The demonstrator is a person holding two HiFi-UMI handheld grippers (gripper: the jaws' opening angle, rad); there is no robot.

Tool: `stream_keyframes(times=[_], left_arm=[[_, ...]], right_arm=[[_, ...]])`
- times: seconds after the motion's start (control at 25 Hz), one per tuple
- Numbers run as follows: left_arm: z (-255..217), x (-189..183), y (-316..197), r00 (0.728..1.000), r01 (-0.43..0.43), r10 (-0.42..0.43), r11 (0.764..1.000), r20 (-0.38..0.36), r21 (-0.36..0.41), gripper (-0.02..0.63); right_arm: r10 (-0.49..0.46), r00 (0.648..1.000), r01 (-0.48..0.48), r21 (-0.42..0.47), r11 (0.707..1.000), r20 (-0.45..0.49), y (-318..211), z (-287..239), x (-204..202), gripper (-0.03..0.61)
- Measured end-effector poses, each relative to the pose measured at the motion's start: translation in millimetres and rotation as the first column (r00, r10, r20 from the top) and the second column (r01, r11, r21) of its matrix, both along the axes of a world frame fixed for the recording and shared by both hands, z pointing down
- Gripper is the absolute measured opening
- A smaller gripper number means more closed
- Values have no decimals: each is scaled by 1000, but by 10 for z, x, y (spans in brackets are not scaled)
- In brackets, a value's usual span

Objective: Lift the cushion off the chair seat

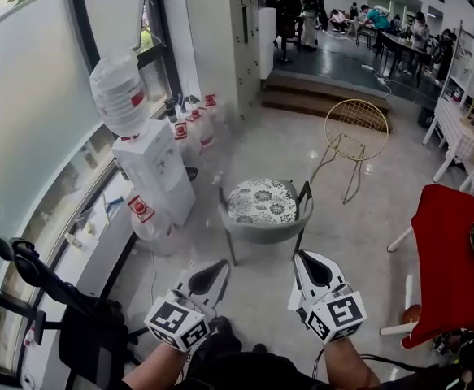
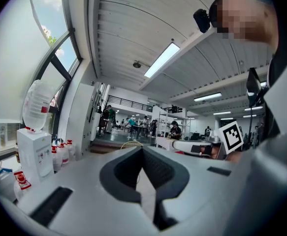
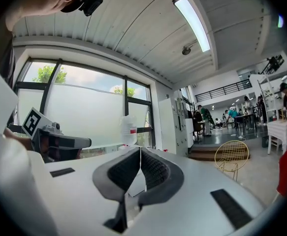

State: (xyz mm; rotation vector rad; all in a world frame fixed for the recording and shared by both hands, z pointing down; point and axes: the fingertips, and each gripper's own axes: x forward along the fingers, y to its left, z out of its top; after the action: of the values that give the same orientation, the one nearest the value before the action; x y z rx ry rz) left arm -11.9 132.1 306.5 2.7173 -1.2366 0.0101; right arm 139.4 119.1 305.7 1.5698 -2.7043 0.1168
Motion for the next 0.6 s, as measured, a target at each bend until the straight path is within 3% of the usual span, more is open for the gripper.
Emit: stream_keyframes(times=[0.6], left_arm=[[71,-379,-1379,998,-59,59,998,-7,16,6]], right_arm=[[12,999,-12,-3,1000,-53,-1386,27,-425,12]])
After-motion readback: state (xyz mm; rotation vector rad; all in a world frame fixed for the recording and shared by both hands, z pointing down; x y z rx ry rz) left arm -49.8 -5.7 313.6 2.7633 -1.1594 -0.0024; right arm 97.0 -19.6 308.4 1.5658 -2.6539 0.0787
